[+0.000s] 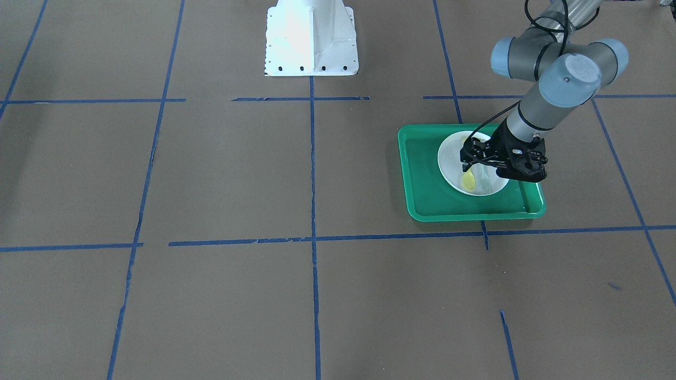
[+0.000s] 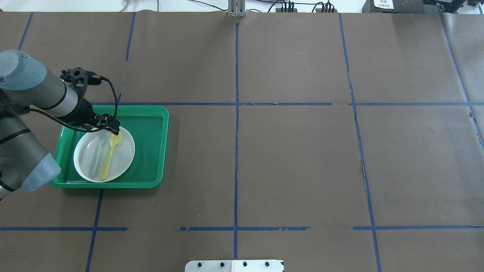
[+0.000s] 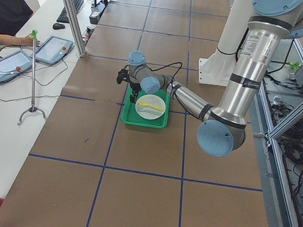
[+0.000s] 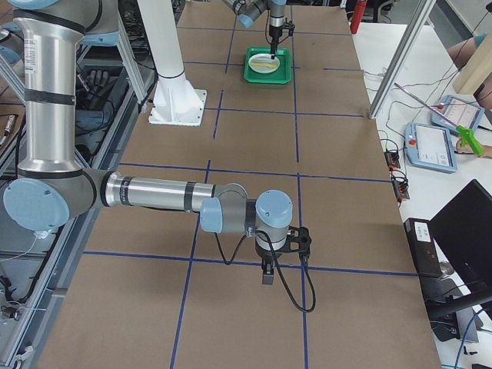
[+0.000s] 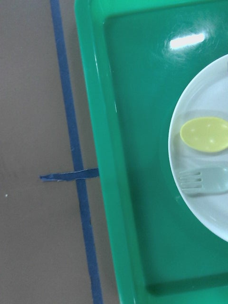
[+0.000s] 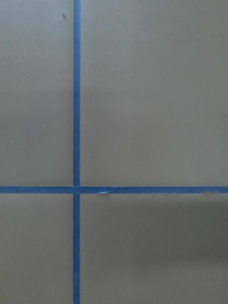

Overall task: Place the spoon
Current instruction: 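Lower the left gripper and grasp the yellow spoon's handle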

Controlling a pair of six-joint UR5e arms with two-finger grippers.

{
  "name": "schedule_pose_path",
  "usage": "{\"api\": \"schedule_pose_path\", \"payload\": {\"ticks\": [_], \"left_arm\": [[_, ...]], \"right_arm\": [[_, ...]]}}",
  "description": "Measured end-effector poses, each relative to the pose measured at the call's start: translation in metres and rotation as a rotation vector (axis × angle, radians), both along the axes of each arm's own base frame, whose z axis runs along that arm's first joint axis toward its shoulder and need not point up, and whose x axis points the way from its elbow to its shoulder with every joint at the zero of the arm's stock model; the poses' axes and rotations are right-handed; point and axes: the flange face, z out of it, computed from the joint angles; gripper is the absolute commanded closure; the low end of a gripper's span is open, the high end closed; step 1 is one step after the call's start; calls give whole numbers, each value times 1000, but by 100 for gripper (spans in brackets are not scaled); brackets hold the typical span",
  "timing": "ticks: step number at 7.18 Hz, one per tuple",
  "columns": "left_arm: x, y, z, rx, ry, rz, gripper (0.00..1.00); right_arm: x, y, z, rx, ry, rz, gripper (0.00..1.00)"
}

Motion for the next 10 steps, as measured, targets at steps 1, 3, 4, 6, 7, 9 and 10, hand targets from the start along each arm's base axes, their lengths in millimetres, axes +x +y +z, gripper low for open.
{"api": "schedule_pose_path", "payload": {"ticks": [1,3,4,6,7,9,10], "left_arm": [[14,10,3,0,-10,14,14],[28,21,11,-3,-27,38,17],[34,24,16,-10,-34,47,17],[40,27,25,-25,-47,57,26],[42,27,27,-30,-50,62,44],[43,28,30,-36,-50,66,92],[43,28,29,-40,-50,64,100]], "right_arm": [[0,0,0,0,1,0,0],[0,0,0,-1,0,0,0],[0,0,0,-1,0,0,0],[0,0,0,-1,0,0,0],[0,0,0,-1,0,0,0],[0,0,0,-1,0,0,0],[0,0,0,0,0,0,0]]}}
